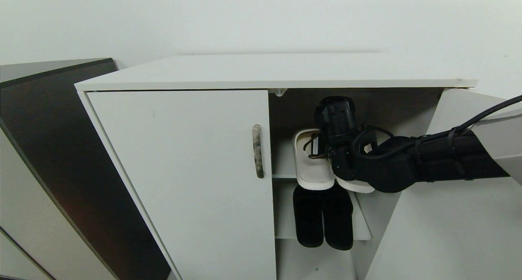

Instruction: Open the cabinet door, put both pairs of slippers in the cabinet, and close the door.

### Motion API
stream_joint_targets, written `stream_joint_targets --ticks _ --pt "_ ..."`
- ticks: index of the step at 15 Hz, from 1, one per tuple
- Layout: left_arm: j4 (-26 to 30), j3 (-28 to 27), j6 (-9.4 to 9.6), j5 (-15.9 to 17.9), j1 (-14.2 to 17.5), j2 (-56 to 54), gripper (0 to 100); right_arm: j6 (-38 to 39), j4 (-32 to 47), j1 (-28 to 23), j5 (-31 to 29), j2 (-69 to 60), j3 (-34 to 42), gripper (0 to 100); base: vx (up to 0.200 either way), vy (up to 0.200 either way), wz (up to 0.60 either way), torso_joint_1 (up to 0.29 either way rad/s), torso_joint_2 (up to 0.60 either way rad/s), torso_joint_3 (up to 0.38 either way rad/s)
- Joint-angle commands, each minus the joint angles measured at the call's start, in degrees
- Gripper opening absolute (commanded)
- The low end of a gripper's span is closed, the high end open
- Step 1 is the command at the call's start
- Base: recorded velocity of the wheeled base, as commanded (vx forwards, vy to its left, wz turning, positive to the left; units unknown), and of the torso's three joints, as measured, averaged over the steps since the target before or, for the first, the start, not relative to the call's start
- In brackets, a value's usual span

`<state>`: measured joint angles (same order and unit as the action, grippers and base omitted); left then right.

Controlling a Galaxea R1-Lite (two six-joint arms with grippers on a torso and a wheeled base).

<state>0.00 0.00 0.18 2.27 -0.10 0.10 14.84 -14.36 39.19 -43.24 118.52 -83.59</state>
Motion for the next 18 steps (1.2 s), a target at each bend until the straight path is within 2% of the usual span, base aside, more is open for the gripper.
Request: stream_joint_targets --ticks 1,18 --pt "0.00 0.00 0.08 0.02 0.01 -0.01 0 0.02 -0.14 -0.43 0.00 0.84 -0.43 0 0.000 0.000 0.00 0.000 0.00 0.000" --pt "0.00 0.00 0.17 0.02 0.01 -0.01 0 0.11 -0.23 -1.66 2.02 4.18 -4.21 0 0.000 0.000 0.00 0.000 0.00 0.000"
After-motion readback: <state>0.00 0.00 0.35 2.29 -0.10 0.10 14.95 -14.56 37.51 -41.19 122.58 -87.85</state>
